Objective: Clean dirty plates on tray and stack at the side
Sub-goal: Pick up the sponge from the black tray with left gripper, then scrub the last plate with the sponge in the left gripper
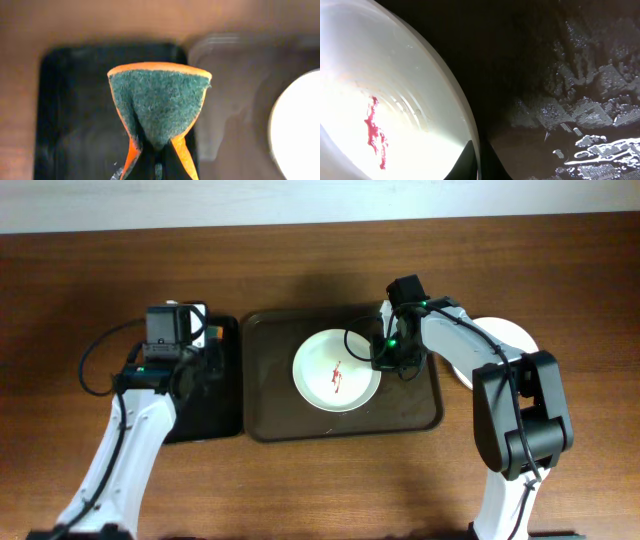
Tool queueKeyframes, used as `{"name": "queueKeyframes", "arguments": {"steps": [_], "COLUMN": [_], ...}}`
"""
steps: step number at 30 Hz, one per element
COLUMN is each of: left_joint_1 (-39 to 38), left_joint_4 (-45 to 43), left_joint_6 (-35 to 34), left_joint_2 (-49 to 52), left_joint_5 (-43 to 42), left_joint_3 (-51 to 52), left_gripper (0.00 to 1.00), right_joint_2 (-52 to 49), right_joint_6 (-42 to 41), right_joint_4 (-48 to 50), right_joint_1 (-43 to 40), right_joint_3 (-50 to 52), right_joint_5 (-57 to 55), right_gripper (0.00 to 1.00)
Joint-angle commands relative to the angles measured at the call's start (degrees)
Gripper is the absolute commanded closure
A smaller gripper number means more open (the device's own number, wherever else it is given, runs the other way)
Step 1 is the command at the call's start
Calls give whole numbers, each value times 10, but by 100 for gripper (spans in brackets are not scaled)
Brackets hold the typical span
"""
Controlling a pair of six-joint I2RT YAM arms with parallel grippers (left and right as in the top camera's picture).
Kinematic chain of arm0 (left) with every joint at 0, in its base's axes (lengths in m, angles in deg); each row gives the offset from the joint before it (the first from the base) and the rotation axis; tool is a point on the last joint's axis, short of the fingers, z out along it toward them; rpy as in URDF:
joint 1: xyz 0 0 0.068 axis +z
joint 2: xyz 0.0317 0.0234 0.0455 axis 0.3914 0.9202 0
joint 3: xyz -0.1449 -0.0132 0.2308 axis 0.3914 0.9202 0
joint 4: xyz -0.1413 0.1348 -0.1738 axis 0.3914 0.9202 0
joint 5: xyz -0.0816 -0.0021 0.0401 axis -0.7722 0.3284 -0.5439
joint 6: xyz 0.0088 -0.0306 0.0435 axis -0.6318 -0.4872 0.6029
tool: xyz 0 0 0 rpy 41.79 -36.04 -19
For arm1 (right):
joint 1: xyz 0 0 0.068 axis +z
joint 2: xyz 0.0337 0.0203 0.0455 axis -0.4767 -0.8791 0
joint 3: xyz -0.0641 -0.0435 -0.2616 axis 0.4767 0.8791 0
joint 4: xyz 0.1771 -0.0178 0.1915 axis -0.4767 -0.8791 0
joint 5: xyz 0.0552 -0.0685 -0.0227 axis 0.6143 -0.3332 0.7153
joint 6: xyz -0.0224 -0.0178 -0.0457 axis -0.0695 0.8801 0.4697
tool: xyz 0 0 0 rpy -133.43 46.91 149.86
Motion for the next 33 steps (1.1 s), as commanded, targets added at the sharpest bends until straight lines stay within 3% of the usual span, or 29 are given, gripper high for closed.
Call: {"name": "queueKeyframes", "arguments": {"steps": [1, 8, 17, 28, 31, 33], "left_joint_1": [0, 0, 0, -1, -1, -6], "left_joint_4": [-37, -71, -69, 34, 33, 7], "left_joint_6": [-4, -13, -13, -28, -28, -28], "left_joint_2": [-68, -155, -153, 80, 74, 74], "left_joint_5": [-11, -11, -11, -33, -88, -175], "left_joint_3": [-10, -10, -10, -10, -10, -10], "left_gripper": [100, 100, 100, 100, 100, 100], "right_joint_2": [-8, -8, -8, -8, -8, -8], "right_joint_6": [-5, -5, -5, -5, -5, -5], "right_joint_4": [0, -1, -1, -3, -3, -3], "right_joint_1": [6, 6, 6, 6, 6, 6], "right_joint_3": [-4, -4, -4, -4, -4, -4], "right_joint_5": [-10, -10, -10, -10, -10, -10], "right_gripper": [96, 96, 96, 96, 96, 96]}}
